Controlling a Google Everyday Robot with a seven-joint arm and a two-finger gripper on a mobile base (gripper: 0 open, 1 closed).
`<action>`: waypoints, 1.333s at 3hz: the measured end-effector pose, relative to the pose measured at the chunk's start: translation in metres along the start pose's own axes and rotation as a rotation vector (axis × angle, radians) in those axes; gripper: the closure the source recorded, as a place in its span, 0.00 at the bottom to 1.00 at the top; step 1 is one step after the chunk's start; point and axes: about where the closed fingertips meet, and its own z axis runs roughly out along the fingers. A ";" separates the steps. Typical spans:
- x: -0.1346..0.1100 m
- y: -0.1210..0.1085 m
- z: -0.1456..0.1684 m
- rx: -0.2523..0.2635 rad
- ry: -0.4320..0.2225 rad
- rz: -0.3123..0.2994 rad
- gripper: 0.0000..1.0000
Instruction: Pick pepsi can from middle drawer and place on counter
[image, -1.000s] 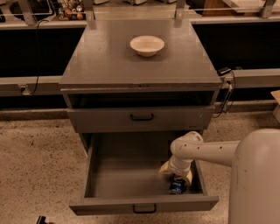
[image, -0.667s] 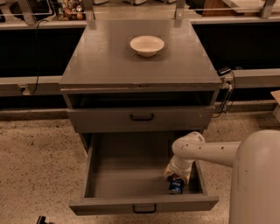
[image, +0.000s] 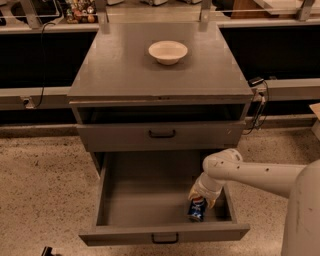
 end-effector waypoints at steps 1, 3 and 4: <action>-0.003 -0.005 -0.009 0.023 -0.009 -0.008 0.87; -0.005 -0.016 -0.134 0.237 -0.026 -0.046 1.00; -0.008 -0.024 -0.222 0.320 0.007 -0.135 1.00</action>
Offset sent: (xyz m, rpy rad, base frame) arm 0.0010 -0.0062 0.1180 0.2579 -0.0438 0.0043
